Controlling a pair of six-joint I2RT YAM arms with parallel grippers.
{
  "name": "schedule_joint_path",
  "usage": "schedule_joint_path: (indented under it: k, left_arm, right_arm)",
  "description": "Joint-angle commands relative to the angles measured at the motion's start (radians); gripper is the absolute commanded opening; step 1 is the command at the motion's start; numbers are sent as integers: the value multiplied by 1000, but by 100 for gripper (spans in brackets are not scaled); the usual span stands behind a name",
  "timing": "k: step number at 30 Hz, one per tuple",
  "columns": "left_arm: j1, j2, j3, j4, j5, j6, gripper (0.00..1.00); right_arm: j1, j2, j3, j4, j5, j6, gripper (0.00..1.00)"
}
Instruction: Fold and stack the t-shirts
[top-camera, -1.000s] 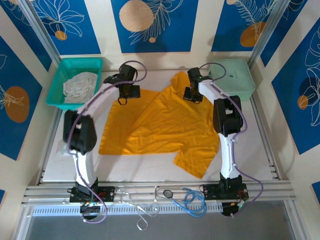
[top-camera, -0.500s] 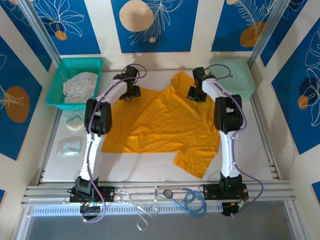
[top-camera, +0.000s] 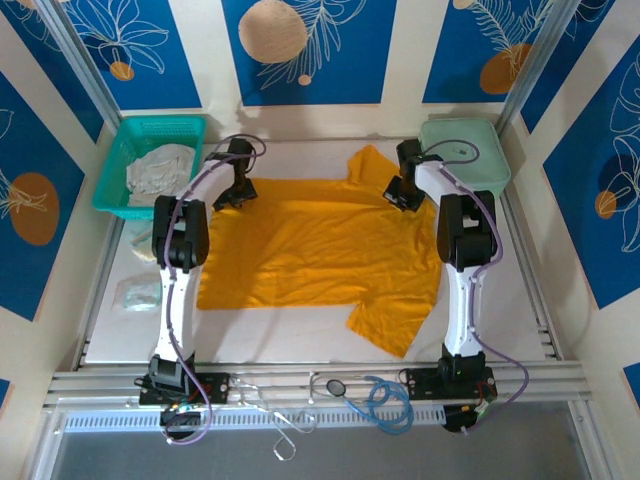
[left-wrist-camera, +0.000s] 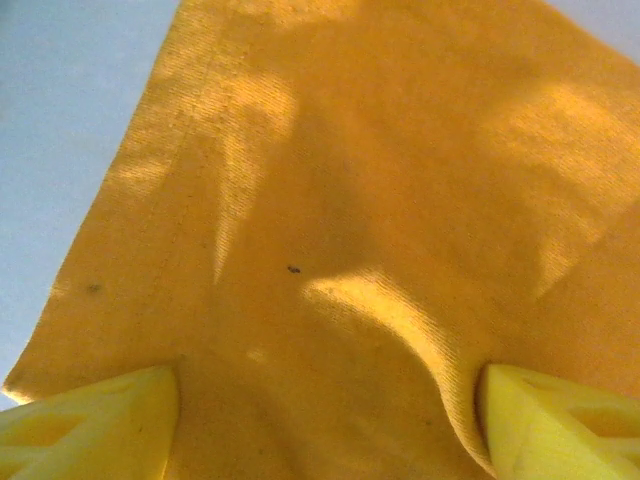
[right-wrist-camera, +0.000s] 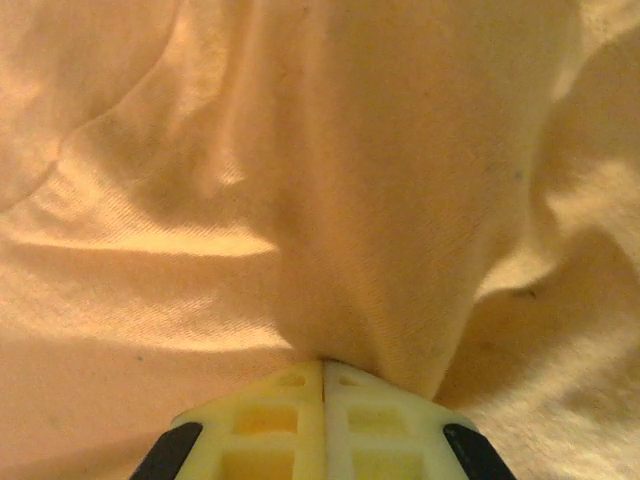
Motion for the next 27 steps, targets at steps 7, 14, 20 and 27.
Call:
schedule_joint_path:
  k: [7, 14, 20, 27]
  left_arm:
    - [14, 24, -4, -32, 37, 23, 88]
    - [-12, -96, 73, 13, 148, 124, 100]
    - [-51, -385, -33, 16, 159, 178, 99]
    - [-78, -820, -564, -31, 191, 141, 97]
  right_arm:
    - [-6, -39, -77, -52, 6, 36, 0]
    - [32, -139, -8, -49, -33, -146, 12]
    - [83, -361, -167, -67, 3, -223, 32]
    - [134, -634, -577, -74, -42, -158, 32]
